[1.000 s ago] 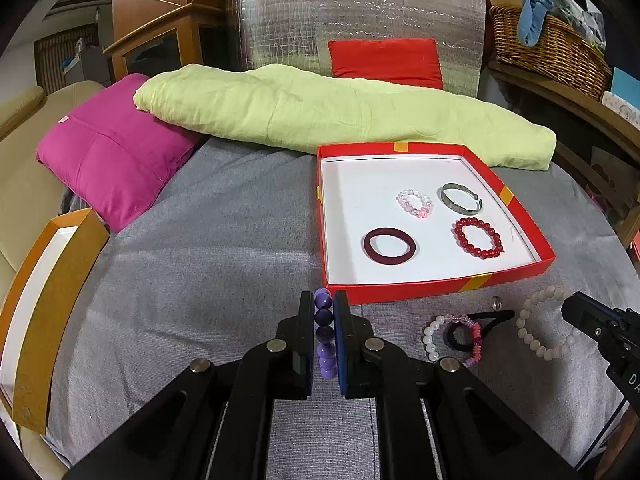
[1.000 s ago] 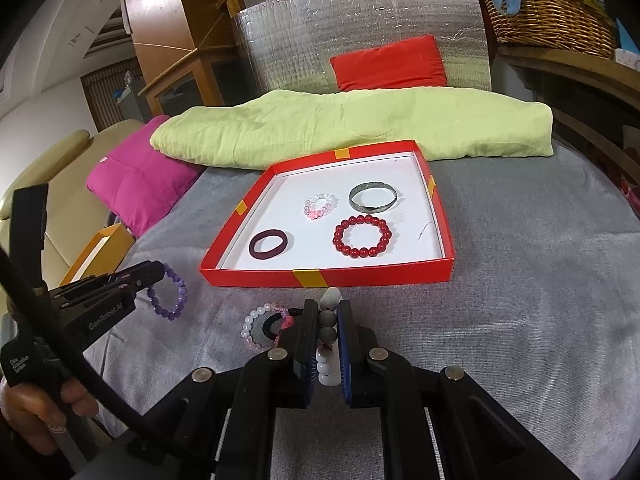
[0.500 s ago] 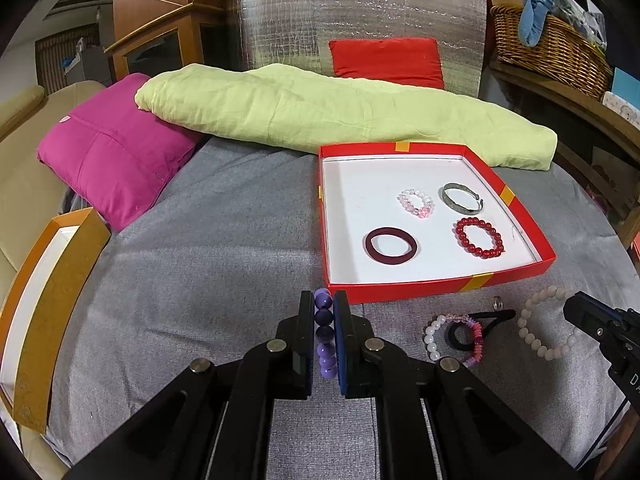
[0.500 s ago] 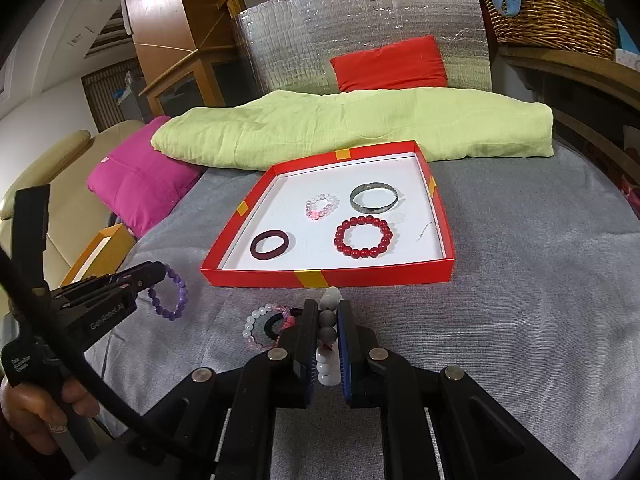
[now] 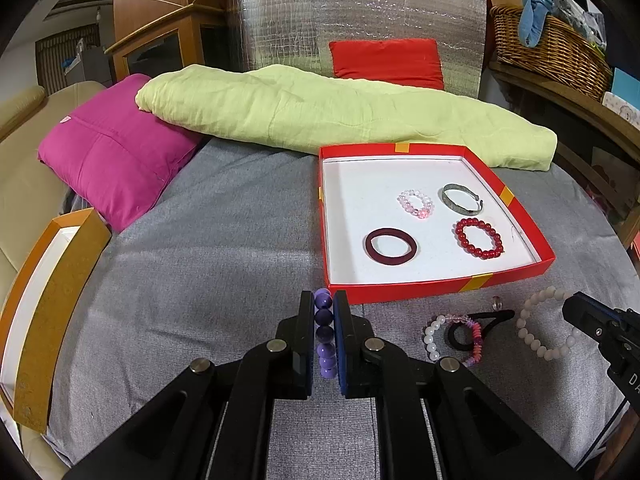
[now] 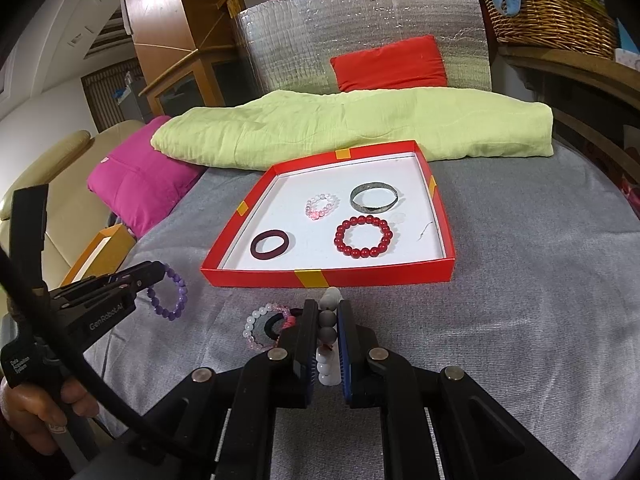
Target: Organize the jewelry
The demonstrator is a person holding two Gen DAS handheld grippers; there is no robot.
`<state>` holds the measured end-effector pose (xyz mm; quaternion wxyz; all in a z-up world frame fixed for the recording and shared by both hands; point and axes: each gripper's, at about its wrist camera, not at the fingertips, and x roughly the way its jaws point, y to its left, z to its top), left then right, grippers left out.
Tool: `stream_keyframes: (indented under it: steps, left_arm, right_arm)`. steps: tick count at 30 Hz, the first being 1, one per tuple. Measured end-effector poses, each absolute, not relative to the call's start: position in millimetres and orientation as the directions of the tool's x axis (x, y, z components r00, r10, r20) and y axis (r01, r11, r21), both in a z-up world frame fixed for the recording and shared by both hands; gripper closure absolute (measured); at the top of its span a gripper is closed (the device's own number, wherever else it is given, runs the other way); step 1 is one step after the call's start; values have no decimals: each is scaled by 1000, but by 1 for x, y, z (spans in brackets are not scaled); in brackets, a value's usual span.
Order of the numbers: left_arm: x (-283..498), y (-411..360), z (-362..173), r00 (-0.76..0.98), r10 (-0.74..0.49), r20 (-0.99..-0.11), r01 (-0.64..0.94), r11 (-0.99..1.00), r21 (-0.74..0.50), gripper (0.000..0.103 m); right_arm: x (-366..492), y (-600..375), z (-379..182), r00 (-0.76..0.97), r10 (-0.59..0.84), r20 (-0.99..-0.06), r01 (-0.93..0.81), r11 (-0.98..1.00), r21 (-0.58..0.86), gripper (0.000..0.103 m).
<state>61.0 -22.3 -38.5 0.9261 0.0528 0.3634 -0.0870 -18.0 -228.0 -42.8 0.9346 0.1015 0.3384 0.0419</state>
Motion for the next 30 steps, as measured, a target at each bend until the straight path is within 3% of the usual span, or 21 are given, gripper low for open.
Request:
stream_keyframes:
  steps: [30]
  left_arm:
    - [61,-24,-38,721,-121,-683,197,980,35,93]
  right_arm:
    - [-18,-227,-42,768,151,-622,-15,976,218,93]
